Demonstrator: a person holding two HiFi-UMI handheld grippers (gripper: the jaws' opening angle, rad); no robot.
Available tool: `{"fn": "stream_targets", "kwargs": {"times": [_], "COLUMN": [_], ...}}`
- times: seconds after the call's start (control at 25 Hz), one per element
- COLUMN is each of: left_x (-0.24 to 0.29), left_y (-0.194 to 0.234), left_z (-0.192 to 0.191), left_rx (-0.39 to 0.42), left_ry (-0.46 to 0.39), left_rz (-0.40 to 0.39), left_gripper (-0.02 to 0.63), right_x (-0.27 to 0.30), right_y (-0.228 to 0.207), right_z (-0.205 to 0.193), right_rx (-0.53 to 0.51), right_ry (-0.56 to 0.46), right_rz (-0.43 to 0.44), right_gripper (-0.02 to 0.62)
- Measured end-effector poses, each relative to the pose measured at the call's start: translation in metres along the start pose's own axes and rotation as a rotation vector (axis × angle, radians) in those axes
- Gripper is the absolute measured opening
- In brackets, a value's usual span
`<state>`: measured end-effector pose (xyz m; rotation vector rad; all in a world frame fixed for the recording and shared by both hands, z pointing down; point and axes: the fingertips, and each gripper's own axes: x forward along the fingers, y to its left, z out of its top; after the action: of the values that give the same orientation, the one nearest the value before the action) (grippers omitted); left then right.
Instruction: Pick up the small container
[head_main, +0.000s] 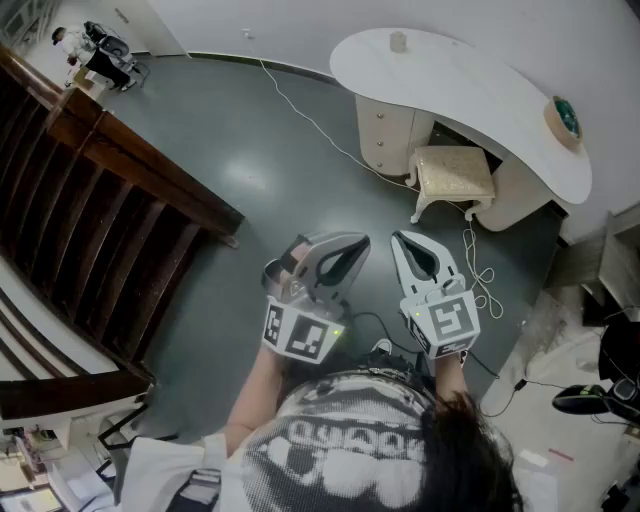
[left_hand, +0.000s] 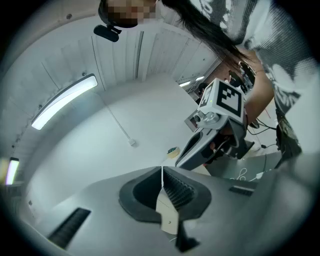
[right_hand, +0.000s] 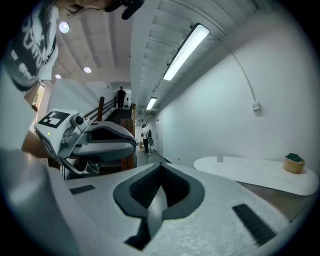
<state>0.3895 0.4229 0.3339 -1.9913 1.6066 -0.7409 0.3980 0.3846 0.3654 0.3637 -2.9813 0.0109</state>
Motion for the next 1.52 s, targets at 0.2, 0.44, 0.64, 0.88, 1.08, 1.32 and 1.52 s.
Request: {"fn": "stream_targets", "kwargs": {"times": [0.2, 0.44, 0.64, 0.88, 1.08, 1.32, 1.52], "left_x": [0.009, 0.019, 0.023, 0.019, 0.018, 0.018, 0.032], "left_y": [0.020, 0.058, 0.103, 0.149, 0.181, 0.199, 0.202], "left_z": [-0.025, -0.059, -0.094, -0.134, -0.159, -0.172, -0.176], "left_rx": [-0.021, -0.030, -0.028, -0.008, 0.011, 0.011, -0.001], "left_ry": [0.007, -0.005, -0.021, -0.048, -0.072, -0.087, -0.101], "left_rz": [-0.008, -0.031, -0.042, -0.074, -0.099, -0.103, -0.116], "left_gripper": [0.009, 0.009, 0.009, 0.009, 0.009, 0.009, 0.009], "right_x": [0.029, 0.079, 0.133, 0.190, 0.222, 0.238, 0.246], "right_y": [-0.006, -0.013, -0.015, -0.009, -0.007, -0.008, -0.022], "right_z": [0.001, 0.004, 0.019, 0.034, 0.041, 0.041, 0.039], "right_rx": [0.041, 0.079, 0.063, 0.034, 0.027, 0.030, 0.033], "right_ry": [-0.004, 0.007, 0.015, 0.024, 0.031, 0.044, 0.056], "right_rz": [-0.012, -0.043, -0.069, -0.112, -0.161, -0.203, -0.218], "right_gripper": [0.002, 0.002, 0.002, 0.002, 0.002, 0.002, 0.002]}}
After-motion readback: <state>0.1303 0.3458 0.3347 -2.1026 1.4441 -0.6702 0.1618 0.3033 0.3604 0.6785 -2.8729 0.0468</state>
